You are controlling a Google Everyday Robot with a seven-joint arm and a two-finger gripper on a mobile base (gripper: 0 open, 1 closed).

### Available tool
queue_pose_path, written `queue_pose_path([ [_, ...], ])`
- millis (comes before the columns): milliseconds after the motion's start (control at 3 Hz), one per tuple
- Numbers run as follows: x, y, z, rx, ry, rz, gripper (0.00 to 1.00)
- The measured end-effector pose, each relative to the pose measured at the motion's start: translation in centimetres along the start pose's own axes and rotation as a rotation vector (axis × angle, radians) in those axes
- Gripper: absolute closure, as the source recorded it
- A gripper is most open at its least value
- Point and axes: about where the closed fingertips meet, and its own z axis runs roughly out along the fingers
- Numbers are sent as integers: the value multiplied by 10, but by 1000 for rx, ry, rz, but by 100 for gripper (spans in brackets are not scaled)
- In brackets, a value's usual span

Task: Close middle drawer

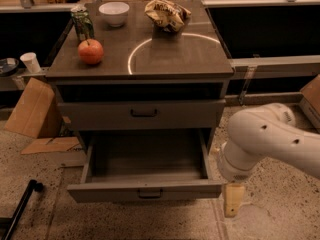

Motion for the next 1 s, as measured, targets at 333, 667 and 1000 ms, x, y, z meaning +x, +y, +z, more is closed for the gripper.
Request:
queue_pose_path([
  [333, 16, 13, 77, -44, -43, -26, 0],
  [667, 22, 22, 143, -97, -93, -44, 19],
  [1000, 18, 24, 190, -137, -137, -64, 42],
])
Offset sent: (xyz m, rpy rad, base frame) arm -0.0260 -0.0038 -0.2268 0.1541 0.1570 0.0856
